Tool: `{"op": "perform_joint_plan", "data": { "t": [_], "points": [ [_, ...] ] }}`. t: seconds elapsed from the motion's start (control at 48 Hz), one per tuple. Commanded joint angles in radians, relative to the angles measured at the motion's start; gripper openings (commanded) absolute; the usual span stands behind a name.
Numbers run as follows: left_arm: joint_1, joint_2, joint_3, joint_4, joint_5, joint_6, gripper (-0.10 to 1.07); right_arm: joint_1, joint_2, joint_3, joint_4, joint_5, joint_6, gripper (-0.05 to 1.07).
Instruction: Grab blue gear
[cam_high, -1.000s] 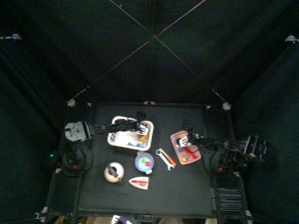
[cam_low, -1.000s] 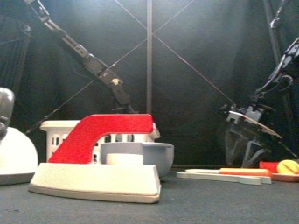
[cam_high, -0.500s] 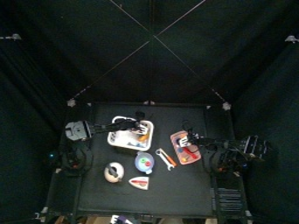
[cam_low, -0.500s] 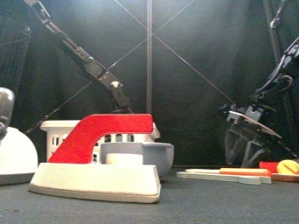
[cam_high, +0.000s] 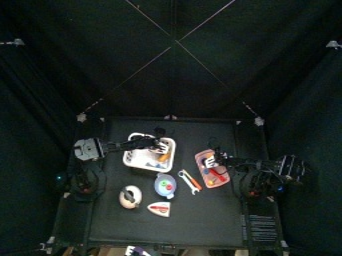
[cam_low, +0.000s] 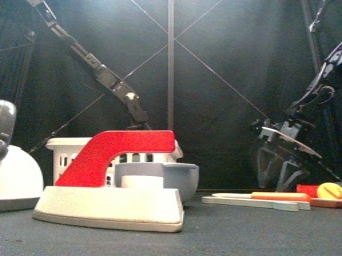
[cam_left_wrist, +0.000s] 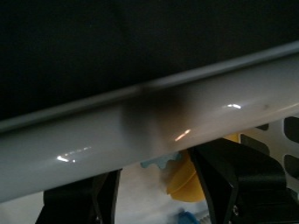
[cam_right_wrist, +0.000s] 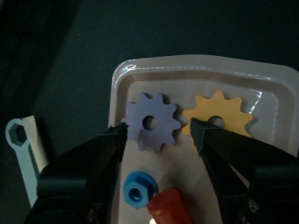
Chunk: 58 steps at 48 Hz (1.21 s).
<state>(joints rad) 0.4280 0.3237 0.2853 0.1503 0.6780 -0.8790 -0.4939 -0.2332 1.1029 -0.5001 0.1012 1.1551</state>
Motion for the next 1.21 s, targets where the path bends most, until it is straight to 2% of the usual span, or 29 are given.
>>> {"op": "perform_joint_plan", "data": {
  "t": [0.0,0.375,0.604,0.958,1.188],
  "points": [
    [-0.002,-0.037,0.005,0.015,0.005,0.000,0.79,0.005,-0.006,-0.012,0.002,-0.003,0.002,0.92],
    [-0.005,-0.152,0.041,0.081,0.000,-0.002,0.79,0.008,-0.006,-0.015,0.002,-0.003,0.002,0.92],
    [0.002,-0.121,0.043,0.083,-0.023,0.000,0.82,0.014,-0.005,-0.029,0.002,-0.003,0.000,0.92],
    [-0.005,-0.084,0.025,0.075,-0.031,0.009,0.98,0.020,0.014,-0.032,0.000,-0.003,0.002,0.92],
    [-0.005,-0.049,-0.005,0.074,-0.025,0.009,0.98,0.023,0.029,-0.041,-0.006,-0.003,0.000,0.92]
  ]
}}
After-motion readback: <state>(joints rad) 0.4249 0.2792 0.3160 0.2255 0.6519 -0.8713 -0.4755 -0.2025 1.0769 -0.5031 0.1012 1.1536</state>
